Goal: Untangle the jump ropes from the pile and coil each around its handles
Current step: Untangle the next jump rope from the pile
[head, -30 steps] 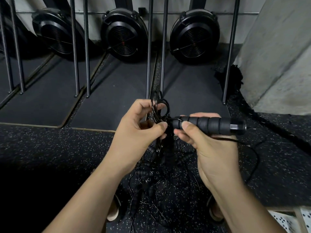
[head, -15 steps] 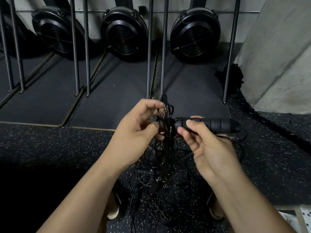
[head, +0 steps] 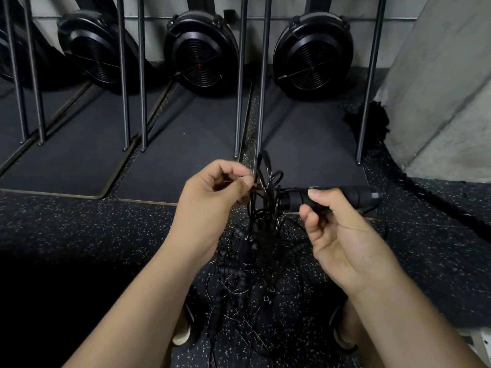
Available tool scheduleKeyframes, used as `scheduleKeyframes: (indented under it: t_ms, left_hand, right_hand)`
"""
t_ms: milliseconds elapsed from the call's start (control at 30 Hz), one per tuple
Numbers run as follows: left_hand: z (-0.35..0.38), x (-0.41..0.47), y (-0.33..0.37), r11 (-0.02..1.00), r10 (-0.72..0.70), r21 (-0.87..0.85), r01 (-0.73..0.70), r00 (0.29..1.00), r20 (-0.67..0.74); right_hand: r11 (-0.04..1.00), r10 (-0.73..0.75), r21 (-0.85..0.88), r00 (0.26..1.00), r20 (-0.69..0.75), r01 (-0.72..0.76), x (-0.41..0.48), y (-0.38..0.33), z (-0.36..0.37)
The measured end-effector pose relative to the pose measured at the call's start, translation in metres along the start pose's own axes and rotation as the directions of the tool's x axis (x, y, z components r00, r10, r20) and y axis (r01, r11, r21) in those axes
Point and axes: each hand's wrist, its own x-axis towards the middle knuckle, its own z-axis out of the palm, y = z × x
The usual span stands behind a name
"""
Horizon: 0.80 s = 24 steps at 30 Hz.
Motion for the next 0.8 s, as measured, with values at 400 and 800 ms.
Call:
scheduleKeyframes:
  t_ms: [400,800]
  left_hand:
    - [-0.013,0.011,0.000,0.981,-0.065,-0.189,0.038,0.989,-0.134]
    - [-0.043,0.025,0.007,0.995,-0.063,-0.095,0.028,0.922,-0.382]
  right_hand:
    - [0.998,-0.059,-0.011,0.994,-0.096,0.059,0.007,-0.023,-0.009]
    - [0.999,-0.035,0.002,0.992,-0.121,0.035,0.013,-0.026,-0.007]
